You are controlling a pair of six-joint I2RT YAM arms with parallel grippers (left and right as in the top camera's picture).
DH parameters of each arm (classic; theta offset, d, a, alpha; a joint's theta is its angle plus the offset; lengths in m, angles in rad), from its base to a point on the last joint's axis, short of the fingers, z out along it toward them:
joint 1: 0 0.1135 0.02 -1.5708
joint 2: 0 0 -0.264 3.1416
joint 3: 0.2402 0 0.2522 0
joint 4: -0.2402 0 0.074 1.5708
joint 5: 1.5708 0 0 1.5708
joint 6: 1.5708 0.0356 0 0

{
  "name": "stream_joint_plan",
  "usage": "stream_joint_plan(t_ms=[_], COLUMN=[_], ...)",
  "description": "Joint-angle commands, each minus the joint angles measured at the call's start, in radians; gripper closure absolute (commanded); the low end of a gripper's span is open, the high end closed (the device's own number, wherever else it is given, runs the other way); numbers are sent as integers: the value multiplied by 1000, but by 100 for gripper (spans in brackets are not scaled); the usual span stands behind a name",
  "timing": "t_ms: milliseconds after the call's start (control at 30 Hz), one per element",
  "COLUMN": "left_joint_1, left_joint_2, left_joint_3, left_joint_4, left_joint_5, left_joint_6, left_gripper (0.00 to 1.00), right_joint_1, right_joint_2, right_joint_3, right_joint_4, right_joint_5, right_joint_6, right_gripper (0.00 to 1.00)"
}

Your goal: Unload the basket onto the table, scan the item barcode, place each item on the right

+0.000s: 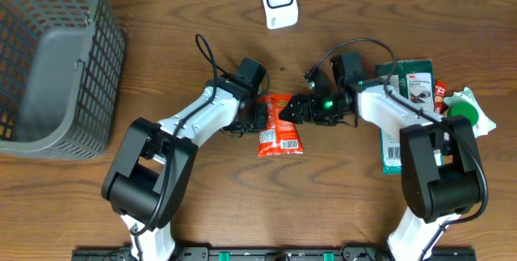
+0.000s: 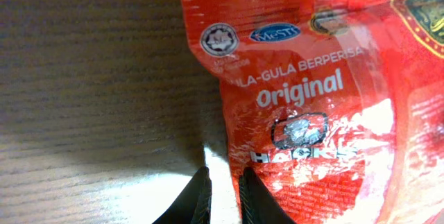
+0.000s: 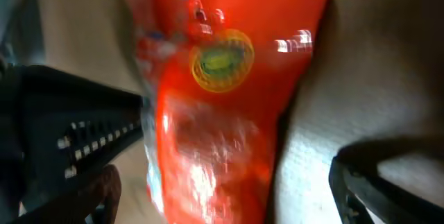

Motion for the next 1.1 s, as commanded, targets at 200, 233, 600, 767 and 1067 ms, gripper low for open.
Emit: stream_joint_plan(t_ms=[200,233,600,767,1067], left_joint_1=[-2,-2,-2,-2,-1], left_joint_2=[19,19,19,19,19], left_joint_3=[-5,-5,-5,-5,-5], left_joint_4=[35,38,44,48,48], left_joint_5=[13,13,107,106,106], left_joint_6=[3,3,44,48,92], left_gripper=[83,83,83,83,83], right_joint_1=[8,11,37,37,37], right_joint_2=[13,13,13,13,13], right_joint_3=[-77,-81,-101,-101,-102], right_joint_4=[125,126,153,225,223], right_joint_5=[-32,-35,-39,-72,-102], right_joint_6=[17,17,49,100,106], right_gripper=[8,8,13,20,75])
